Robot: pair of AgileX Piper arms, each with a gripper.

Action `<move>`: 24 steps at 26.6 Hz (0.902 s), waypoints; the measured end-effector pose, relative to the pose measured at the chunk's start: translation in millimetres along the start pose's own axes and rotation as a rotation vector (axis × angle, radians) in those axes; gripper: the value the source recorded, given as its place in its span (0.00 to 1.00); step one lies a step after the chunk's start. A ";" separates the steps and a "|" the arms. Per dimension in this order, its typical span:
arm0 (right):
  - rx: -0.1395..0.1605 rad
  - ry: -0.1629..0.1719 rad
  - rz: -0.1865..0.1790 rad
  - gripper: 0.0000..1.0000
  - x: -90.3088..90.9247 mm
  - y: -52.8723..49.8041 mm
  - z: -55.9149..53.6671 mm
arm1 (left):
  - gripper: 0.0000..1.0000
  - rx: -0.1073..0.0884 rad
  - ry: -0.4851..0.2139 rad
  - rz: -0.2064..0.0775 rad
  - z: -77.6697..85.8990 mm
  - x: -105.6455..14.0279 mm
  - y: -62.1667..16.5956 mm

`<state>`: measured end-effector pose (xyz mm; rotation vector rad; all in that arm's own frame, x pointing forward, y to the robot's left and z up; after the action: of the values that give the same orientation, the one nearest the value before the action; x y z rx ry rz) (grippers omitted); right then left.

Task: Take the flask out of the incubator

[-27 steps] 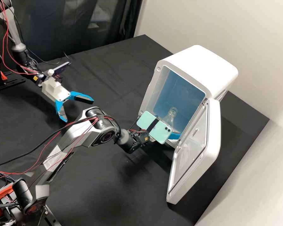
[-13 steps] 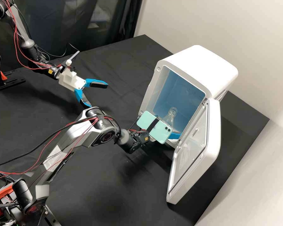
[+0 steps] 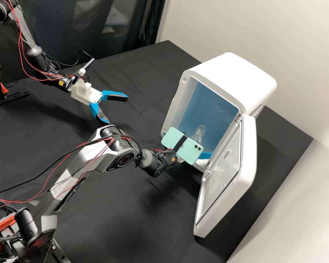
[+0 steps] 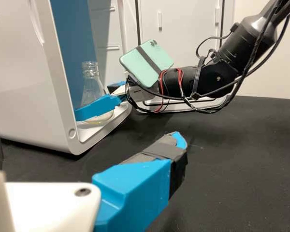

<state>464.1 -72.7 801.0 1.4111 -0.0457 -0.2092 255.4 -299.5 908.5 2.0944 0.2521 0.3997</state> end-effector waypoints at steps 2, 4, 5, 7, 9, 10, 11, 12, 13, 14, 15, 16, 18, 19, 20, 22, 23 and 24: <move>-0.006 0.004 0.000 1.00 1.5 1.8 -1.4 | 1.00 0.000 0.000 0.000 0.0 0.0 0.0; -0.009 -0.001 -0.006 1.00 1.9 4.6 -3.3 | 1.00 0.000 0.000 0.000 0.0 0.0 0.0; -0.014 -0.003 -0.012 1.00 1.8 5.9 -4.4 | 1.00 0.000 0.001 0.000 -0.3 -0.1 0.1; -0.015 0.001 -0.006 1.00 2.2 9.4 -6.8 | 1.00 -0.003 0.003 0.001 -0.9 -0.2 0.2; -0.018 0.010 0.005 1.00 3.4 13.6 -9.7 | 1.00 -0.008 0.003 -0.003 -1.1 0.1 -1.0; -0.019 0.014 0.011 1.00 3.1 15.8 -11.2 | 1.00 -0.008 0.003 -0.003 -1.1 0.1 -1.0; -0.019 0.015 0.013 1.00 2.6 17.1 -12.2 | 1.00 -0.008 0.003 -0.003 -1.1 0.1 -1.0; -0.020 0.020 0.020 1.00 3.1 19.3 -13.7 | 1.00 -0.008 0.003 -0.003 -1.1 0.1 -1.0; -0.022 0.025 0.025 1.00 4.0 21.0 -14.9 | 1.00 -0.008 0.003 -0.003 -1.1 0.1 -1.0; -0.024 0.026 0.025 1.00 4.4 22.3 -15.8 | 1.00 -0.008 0.003 -0.003 -1.1 0.1 -1.0; -0.026 0.026 0.023 1.00 4.8 22.6 -16.1 | 1.00 -0.008 0.003 -0.003 -1.1 0.1 -1.0; -0.027 0.024 0.019 1.00 5.1 23.2 -16.7 | 1.00 -0.008 0.003 -0.003 -1.1 0.1 -1.0; -0.014 0.026 0.020 1.00 5.7 24.2 -17.4 | 1.00 -0.010 0.003 -0.003 -1.1 0.1 -1.0; -0.012 0.028 0.019 1.00 6.0 24.5 -17.7 | 1.00 -0.010 0.003 -0.003 -1.1 0.1 -1.0; -0.010 0.029 0.018 1.00 6.3 24.8 -18.1 | 1.00 -0.013 0.003 -0.003 -1.1 0.1 -1.0; -0.002 0.031 0.019 1.00 6.5 25.2 -18.5 | 1.00 -0.017 0.003 -0.003 -1.1 0.1 -1.0; -0.002 0.030 0.019 1.00 6.3 25.7 -18.8 | 1.00 -0.017 0.003 -0.003 -1.1 0.1 -1.0; -0.002 0.029 0.018 1.00 6.0 26.4 -19.2 | 1.00 -0.017 0.003 -0.003 -1.1 0.1 -1.0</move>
<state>476.2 -51.2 823.3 1.4110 -0.0343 -0.1740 255.1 -298.1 908.2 2.0769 0.2532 0.4021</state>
